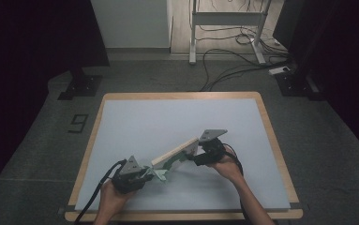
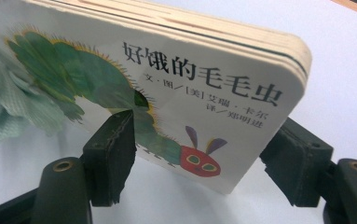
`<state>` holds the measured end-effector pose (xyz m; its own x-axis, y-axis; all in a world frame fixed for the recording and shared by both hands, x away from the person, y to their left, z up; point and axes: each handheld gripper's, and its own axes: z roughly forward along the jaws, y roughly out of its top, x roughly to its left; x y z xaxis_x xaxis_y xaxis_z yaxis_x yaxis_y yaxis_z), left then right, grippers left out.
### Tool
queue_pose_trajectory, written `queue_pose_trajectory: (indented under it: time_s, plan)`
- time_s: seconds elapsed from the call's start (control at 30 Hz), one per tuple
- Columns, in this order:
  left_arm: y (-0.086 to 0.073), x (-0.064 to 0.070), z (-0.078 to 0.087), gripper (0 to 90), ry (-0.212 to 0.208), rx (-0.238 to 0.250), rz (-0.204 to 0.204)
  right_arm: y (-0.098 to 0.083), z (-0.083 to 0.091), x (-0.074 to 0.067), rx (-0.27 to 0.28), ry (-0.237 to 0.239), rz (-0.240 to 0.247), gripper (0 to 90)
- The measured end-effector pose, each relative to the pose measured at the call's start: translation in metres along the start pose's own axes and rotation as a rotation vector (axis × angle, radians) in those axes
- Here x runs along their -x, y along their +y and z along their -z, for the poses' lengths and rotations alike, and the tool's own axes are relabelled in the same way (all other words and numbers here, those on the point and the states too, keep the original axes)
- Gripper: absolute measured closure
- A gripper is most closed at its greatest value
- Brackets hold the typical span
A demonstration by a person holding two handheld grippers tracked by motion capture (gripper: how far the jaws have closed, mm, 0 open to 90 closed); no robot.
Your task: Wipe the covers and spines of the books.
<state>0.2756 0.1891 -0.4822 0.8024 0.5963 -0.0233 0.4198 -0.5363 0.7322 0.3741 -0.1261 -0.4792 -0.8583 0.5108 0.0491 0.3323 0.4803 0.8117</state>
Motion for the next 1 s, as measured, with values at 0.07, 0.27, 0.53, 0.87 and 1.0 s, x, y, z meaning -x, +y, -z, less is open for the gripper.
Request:
queue_pose_trajectory:
  time_s: [0.07, 0.27, 0.53, 0.87, 1.0]
  plan:
    - [-0.003, 0.001, -0.005, 71.9, 0.006, -0.016, -0.003, 0.0, 0.0, 0.0, 0.001, 0.001, 0.0, 28.2]
    - [-0.013, 0.001, -0.018, 71.7, 0.014, -0.053, 0.0, -0.001, 0.0, 0.0, 0.006, 0.002, -0.001, 28.2]
    - [-0.019, 0.001, -0.026, 71.3, 0.004, -0.054, 0.013, -0.002, 0.0, 0.0, 0.003, 0.006, -0.003, 28.2]
    - [-0.013, -0.001, -0.013, 71.7, -0.009, -0.022, 0.027, -0.003, 0.0, 0.0, 0.011, 0.013, -0.01, 28.1]
    - [-0.002, -0.001, 0.001, 71.6, -0.005, 0.012, 0.013, -0.003, 0.0, 0.0, 0.013, 0.013, -0.011, 28.1]
